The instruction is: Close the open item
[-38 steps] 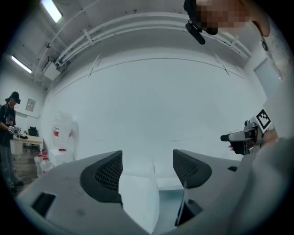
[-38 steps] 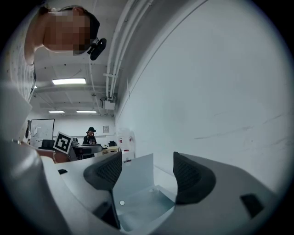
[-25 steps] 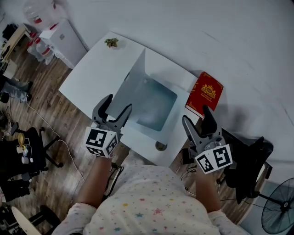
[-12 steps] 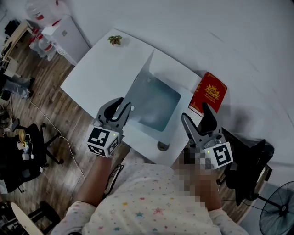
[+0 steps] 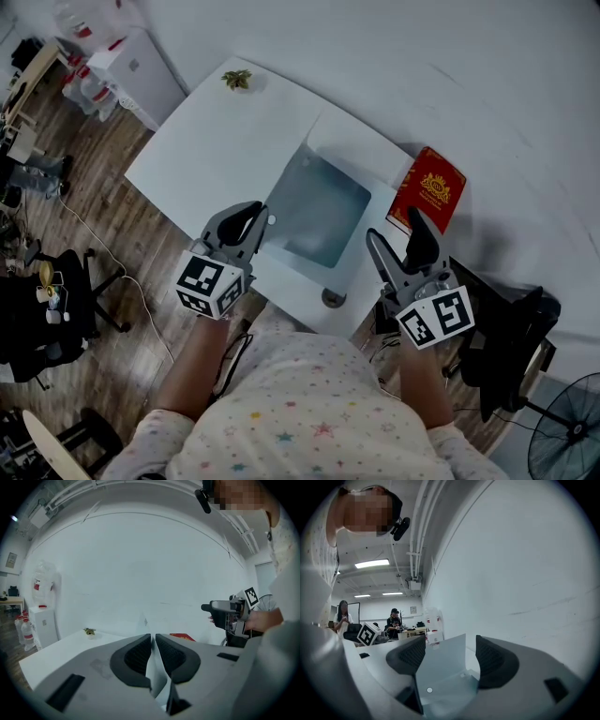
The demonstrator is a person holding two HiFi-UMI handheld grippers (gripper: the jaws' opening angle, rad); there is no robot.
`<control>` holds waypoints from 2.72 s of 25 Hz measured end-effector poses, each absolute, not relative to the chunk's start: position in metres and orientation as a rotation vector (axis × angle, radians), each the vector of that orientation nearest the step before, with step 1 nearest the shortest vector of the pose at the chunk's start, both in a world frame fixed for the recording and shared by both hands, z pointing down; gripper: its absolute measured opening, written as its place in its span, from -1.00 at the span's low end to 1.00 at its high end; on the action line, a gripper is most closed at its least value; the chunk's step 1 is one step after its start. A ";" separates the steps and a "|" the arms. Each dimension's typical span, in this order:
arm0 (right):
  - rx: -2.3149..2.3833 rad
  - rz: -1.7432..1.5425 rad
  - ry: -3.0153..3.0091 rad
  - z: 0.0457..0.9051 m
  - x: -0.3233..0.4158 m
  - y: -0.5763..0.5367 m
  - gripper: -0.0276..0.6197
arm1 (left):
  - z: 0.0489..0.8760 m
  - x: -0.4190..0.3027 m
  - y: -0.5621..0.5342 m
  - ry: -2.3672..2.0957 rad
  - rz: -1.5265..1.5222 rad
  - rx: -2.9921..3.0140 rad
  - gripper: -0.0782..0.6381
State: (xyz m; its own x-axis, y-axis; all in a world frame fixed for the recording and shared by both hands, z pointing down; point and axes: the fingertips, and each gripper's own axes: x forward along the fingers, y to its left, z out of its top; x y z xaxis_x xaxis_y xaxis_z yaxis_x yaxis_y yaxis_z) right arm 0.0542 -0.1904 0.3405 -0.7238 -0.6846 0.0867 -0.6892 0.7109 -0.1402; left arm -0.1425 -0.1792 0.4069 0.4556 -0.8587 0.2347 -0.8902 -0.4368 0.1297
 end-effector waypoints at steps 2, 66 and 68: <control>1.148 0.257 -2.878 0.341 0.052 -0.191 0.07 | 0.407 -0.138 -0.179 -1.491 0.191 2.480 -0.67; 1.150 0.976 -2.497 0.505 0.053 -0.208 -0.80 | 0.468 -0.075 -0.185 -1.127 0.266 2.552 -0.20; 1.157 0.987 -2.486 0.509 0.056 -0.206 -0.80 | 0.479 -0.086 -0.192 -1.163 0.292 2.522 -0.20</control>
